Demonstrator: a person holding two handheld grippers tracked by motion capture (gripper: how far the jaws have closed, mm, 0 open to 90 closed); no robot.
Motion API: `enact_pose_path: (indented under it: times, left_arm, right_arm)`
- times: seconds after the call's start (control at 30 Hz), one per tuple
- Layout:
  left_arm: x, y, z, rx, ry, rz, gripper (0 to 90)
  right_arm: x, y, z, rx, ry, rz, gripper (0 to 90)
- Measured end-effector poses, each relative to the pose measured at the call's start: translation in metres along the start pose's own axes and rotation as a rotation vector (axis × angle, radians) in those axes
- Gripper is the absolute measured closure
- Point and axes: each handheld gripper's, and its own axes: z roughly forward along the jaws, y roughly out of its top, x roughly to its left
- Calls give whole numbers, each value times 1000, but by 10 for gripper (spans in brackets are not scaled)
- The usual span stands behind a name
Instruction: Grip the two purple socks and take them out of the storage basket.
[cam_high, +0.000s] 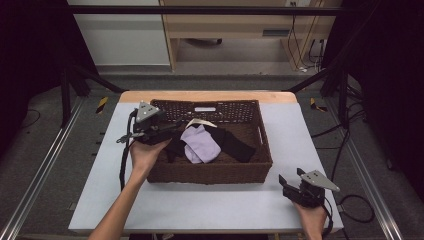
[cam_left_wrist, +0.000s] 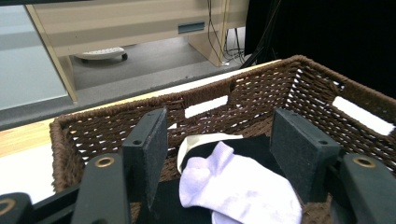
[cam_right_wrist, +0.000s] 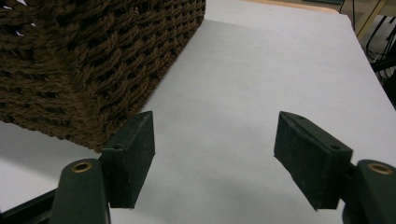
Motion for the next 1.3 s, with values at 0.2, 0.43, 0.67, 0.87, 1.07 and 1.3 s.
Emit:
enact_pose_path:
  times: [0.2, 0.43, 0.67, 0.87, 1.07, 1.3]
  left_arm:
    - [4, 5, 19, 8, 3, 15, 391]
    - [0, 5, 43, 11, 18, 95, 400]
    - [-4, -4, 68, 91, 14, 136, 437]
    - [-2, -12, 83, 166, 6, 112, 463]
    - [-1, -21, 95, 262, -12, 132, 501]
    - [1, -31, 107, 358, -45, 127, 546]
  right_arm:
    - [-1, 0, 0, 3, -1, 2, 294]
    - [-1, -1, 1, 5, 0, 5, 300]
    - [-1, -1, 1, 5, 2, 6, 302]
    - [0, -1, 1, 4, 3, 2, 301]
    - [0, -1, 1, 6, 4, 6, 301]
    - [0, -1, 2, 10, 5, 6, 302]
